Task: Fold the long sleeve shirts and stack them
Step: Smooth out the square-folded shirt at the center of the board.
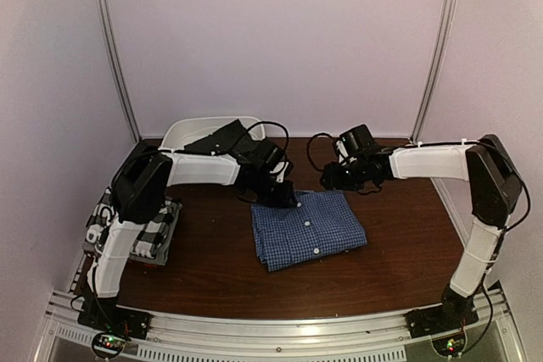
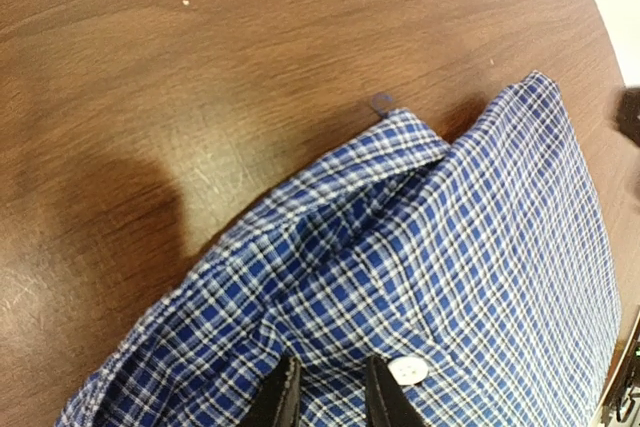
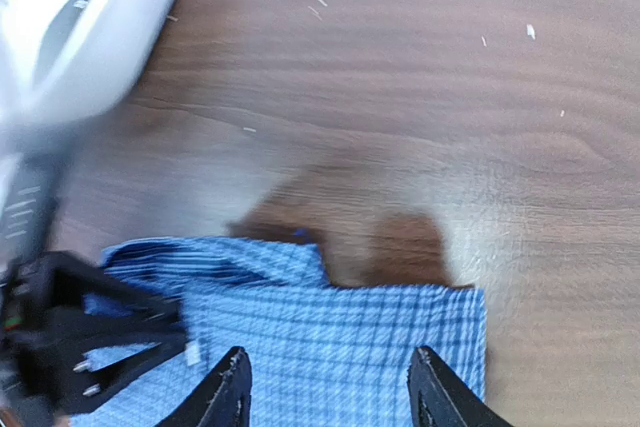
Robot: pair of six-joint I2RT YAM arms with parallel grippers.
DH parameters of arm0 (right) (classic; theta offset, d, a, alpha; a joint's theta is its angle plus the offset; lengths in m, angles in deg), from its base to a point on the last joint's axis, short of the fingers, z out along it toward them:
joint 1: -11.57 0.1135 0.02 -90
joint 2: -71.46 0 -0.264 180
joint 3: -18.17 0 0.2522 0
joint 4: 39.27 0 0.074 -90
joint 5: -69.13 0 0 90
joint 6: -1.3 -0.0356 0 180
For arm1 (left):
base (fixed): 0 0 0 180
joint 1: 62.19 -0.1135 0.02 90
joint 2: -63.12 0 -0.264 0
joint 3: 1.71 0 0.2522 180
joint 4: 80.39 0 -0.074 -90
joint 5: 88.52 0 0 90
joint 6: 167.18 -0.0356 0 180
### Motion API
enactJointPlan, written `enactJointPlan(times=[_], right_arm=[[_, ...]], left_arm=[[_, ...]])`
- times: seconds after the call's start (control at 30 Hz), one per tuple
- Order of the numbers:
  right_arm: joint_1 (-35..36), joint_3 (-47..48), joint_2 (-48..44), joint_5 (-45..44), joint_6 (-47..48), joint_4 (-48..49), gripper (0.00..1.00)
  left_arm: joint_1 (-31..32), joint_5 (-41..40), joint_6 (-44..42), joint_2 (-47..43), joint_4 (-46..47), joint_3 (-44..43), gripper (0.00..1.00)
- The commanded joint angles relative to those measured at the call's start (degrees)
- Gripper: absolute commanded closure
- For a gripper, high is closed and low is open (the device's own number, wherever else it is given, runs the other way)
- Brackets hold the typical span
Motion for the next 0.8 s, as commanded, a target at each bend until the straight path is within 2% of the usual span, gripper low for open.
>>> enactJointPlan(times=[0.0, 0.37, 0.6, 0.77], right_arm=[[5.91, -3.57, -8.24, -7.08, -0.03, -2.90, 0.45], [25.62, -17.05, -17.35, -22.54, -15.23, -3.88, 0.42], [30.32, -16.05, -9.68, -25.39, -17.19, -5.54, 0.38], [32.31, -14.30, -3.81, -23.66, -17.87, -5.49, 0.36]], left_arm=[[-1.21, -0.66, -1.46, 2.61, -0.58, -0.96, 0.75], [-1.29, 0.52, -1.82, 4.23, -1.06, -2.76, 0.76], [-1.29, 0.49, -1.99, 4.48, -1.36, -3.28, 0.76], [-1.33, 0.73, -1.99, 4.57, -1.38, -3.25, 0.76]])
